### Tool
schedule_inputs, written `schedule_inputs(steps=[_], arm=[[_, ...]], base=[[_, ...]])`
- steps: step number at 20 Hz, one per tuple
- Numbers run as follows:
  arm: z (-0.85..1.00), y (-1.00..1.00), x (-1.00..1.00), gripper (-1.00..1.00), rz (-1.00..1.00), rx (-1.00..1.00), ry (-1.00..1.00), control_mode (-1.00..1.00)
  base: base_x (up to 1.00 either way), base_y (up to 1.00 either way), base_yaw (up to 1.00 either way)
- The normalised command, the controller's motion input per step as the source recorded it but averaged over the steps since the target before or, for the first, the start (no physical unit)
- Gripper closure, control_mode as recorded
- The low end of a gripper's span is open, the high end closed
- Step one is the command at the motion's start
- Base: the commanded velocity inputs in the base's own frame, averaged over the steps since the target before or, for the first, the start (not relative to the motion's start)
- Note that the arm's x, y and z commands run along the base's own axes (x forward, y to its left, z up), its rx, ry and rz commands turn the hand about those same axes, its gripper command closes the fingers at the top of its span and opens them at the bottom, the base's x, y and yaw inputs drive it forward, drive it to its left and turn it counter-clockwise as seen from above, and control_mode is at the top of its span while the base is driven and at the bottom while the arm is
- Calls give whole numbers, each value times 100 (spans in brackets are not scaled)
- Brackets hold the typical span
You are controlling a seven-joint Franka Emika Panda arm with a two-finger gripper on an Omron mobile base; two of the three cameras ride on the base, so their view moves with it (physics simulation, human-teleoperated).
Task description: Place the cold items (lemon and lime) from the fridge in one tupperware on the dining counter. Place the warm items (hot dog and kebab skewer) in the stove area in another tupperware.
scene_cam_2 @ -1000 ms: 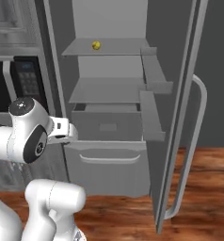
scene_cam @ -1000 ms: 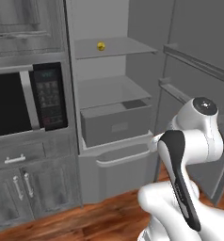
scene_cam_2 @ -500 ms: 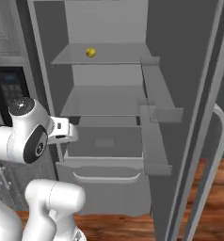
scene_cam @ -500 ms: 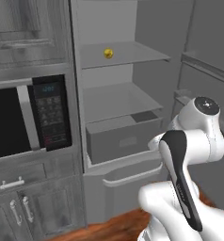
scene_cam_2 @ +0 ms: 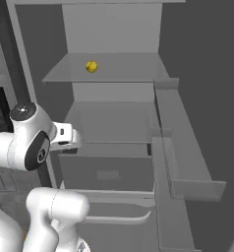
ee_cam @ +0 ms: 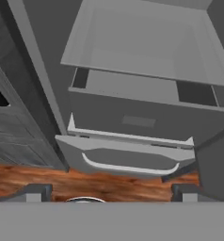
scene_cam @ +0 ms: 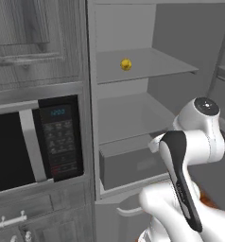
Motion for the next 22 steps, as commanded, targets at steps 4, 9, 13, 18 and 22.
schedule_inputs(steps=[4,9,13,18,22], arm=[[-5,-4,0,-100,6,0,0,-100],[-10,-13,0,-100,22,0,-8,-100],[17,1,1,-100,6,2,-28,-100],[80,11,0,-100,-1,0,-29,-100],[71,3,5,-100,-2,1,-18,-100]], base=[[11,-7,14],[0,0,0],[0,0,0],[0,0,0],[0,0,0]])
